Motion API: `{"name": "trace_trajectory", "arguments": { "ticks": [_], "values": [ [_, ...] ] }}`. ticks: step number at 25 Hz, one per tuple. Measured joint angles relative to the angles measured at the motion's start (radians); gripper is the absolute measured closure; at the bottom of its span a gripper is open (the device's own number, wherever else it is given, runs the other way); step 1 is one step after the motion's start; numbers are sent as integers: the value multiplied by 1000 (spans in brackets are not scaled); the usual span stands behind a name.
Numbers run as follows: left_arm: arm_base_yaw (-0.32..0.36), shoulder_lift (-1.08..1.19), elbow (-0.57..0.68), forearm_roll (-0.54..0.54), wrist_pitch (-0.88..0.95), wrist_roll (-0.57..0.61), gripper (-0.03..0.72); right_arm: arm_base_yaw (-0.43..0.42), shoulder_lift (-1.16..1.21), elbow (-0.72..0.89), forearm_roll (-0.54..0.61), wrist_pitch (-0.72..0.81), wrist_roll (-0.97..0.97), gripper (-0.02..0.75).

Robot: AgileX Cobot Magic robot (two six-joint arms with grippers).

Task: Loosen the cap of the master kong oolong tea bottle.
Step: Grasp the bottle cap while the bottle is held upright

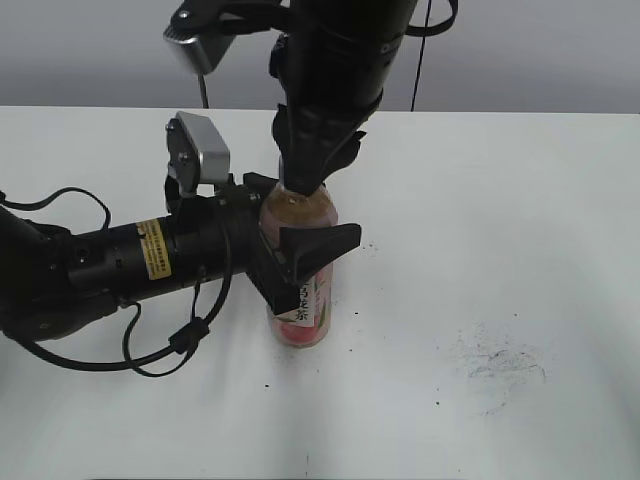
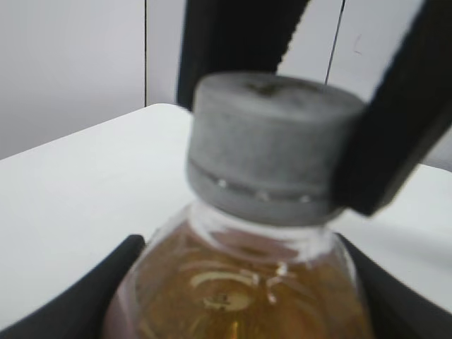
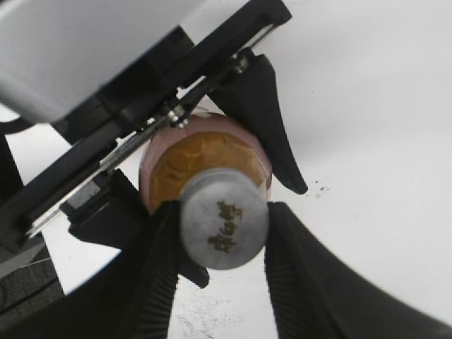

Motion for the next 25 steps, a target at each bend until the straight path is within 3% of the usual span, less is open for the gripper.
{"name": "trace_trajectory", "arguments": {
  "ticks": [17, 25],
  "values": [
    [0, 0, 1, 19, -7, 12, 241, -11, 0, 0, 67, -5, -579, 457],
    [0, 0, 1, 22, -8, 14, 241, -7, 0, -1, 76, -7, -998, 457]
  ]
}}
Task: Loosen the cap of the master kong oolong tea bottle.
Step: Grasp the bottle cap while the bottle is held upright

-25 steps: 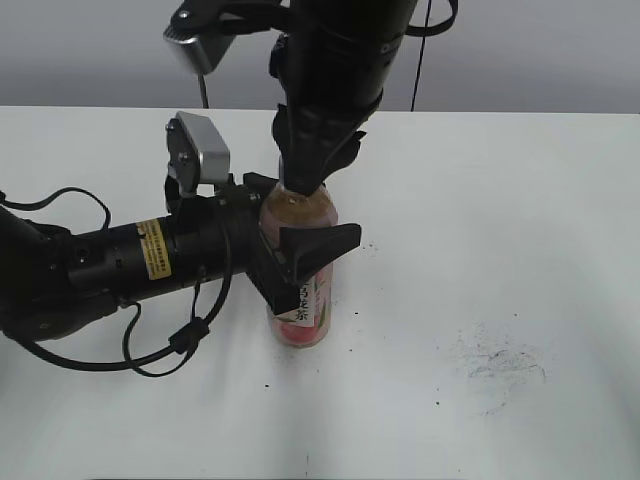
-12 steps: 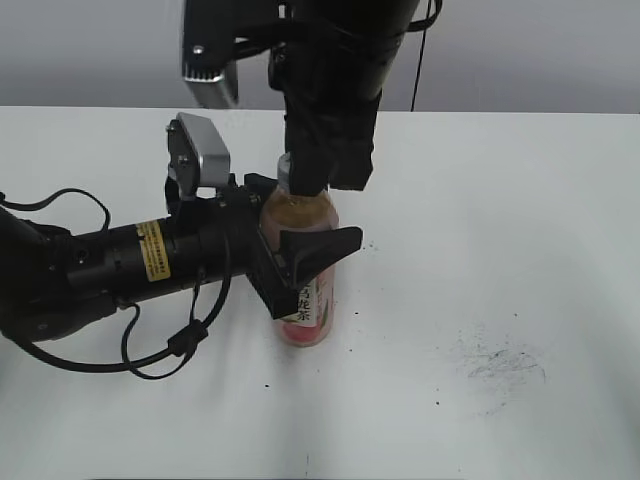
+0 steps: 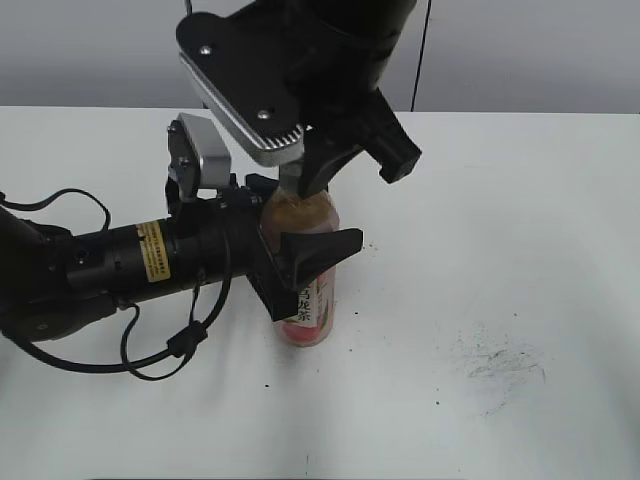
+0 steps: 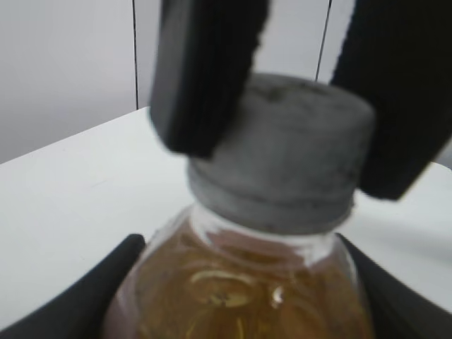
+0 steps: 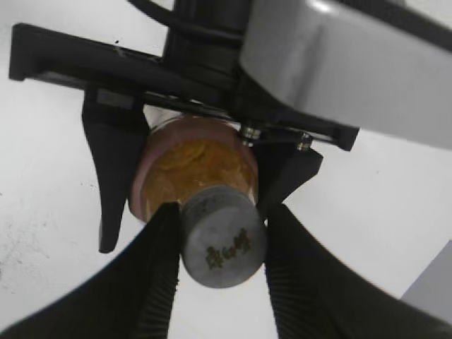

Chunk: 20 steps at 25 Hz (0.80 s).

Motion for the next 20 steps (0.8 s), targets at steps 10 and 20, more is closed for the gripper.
{"name": "trace_trajectory", "arguments": {
  "ticks": [10, 20],
  "values": [
    [0, 0, -1, 5, 0, 0, 241, 12, -1, 0, 17, -1, 341, 355],
    [-2, 0, -3, 17, 0, 0, 241, 20, -4, 0, 0, -22, 1313, 234]
  ]
}}
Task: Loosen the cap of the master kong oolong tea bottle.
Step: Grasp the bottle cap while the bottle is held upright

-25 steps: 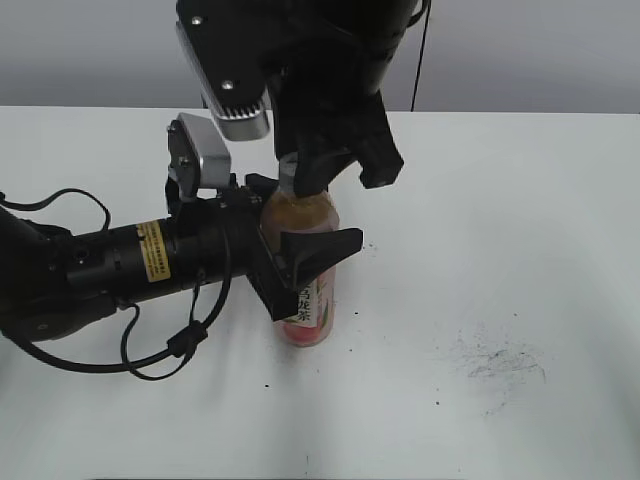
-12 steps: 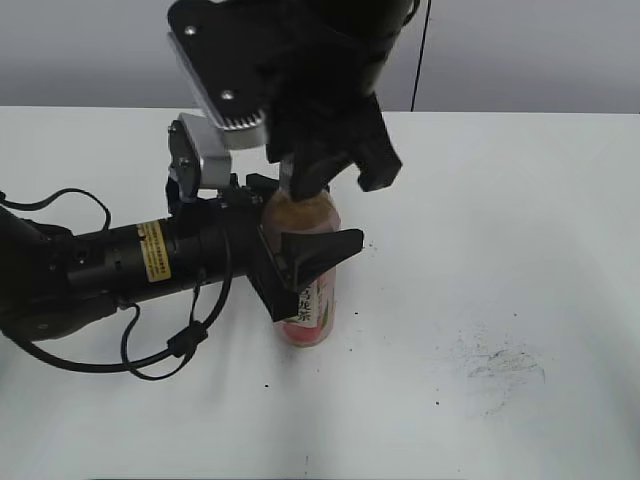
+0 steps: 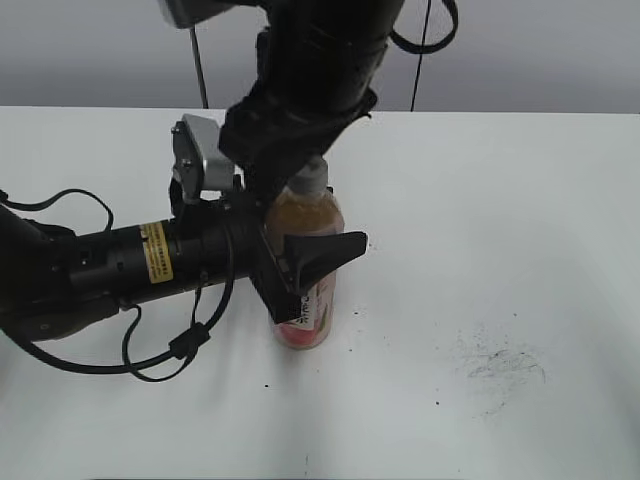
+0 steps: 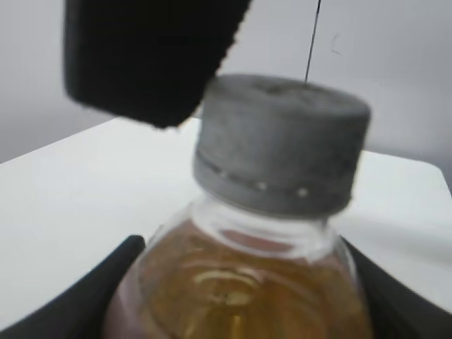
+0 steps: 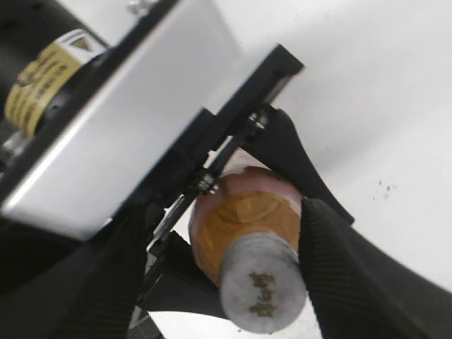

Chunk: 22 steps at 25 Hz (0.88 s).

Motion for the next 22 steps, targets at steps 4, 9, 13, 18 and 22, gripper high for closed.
{"name": "trace_trajectory", "arguments": {
  "ticks": [4, 9, 13, 18, 22],
  "values": [
    [0, 0, 0, -20, 4, -13, 241, 2, 0, 1, -83, 30, 220, 234],
    [0, 0, 0, -21, 5, -16, 241, 2, 0, 1, -87, 38, 290, 277],
    [0, 0, 0, -22, 5, -17, 241, 2, 0, 1, -85, 38, 299, 322],
    [0, 0, 0, -21, 5, -17, 241, 2, 0, 1, -85, 39, 297, 432],
    [0, 0, 0, -21, 5, -17, 241, 2, 0, 1, -88, 40, 258, 466]
  ]
}}
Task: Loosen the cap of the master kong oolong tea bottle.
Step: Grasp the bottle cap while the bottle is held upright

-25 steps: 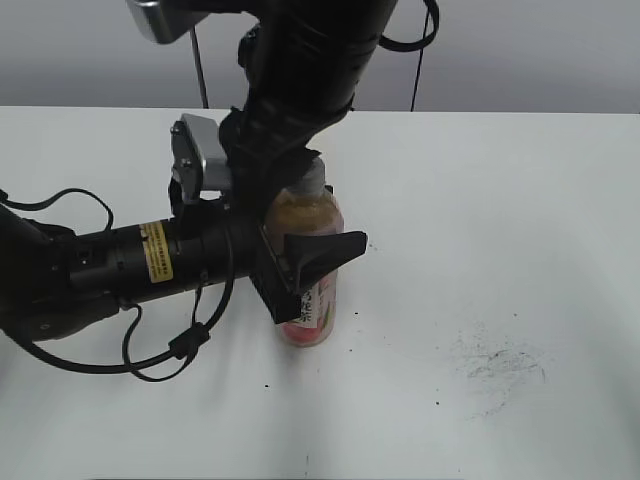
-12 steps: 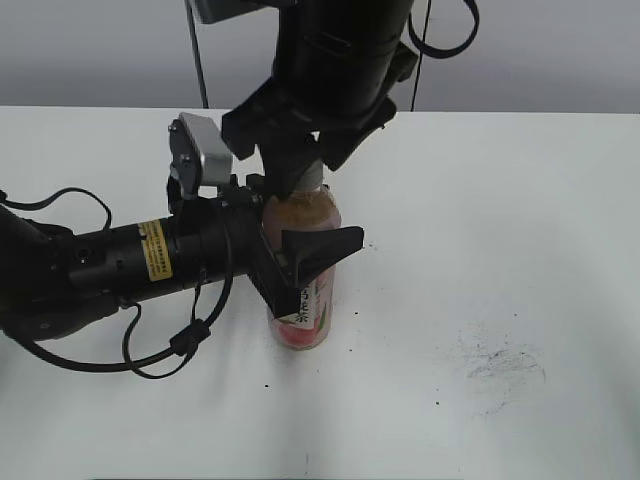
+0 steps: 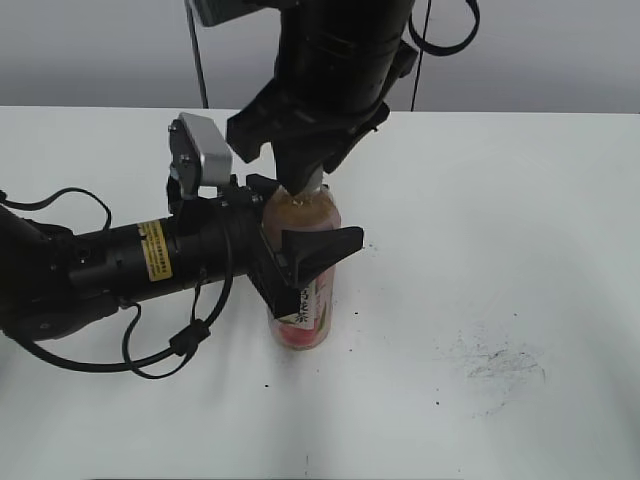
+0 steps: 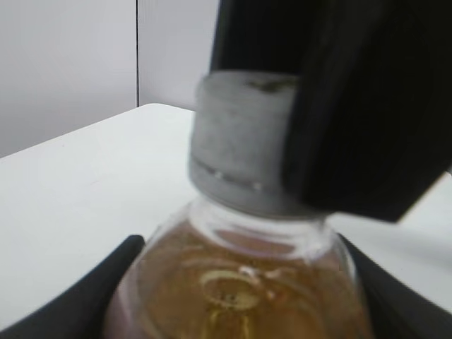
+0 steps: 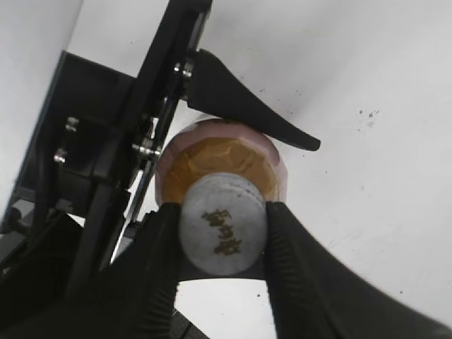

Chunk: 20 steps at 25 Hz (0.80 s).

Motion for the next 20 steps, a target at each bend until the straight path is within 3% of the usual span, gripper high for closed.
{"name": "trace_trajectory", "arguments": {
  "ticks": [7, 20],
  "values": [
    [0, 0, 0, 0, 0, 1, 241, 0, 0, 0, 0, 0, -151, 466],
    [0, 0, 0, 10, -3, 12, 241, 0, 0, 0, 1, 0, -790, 466]
  ]
}}
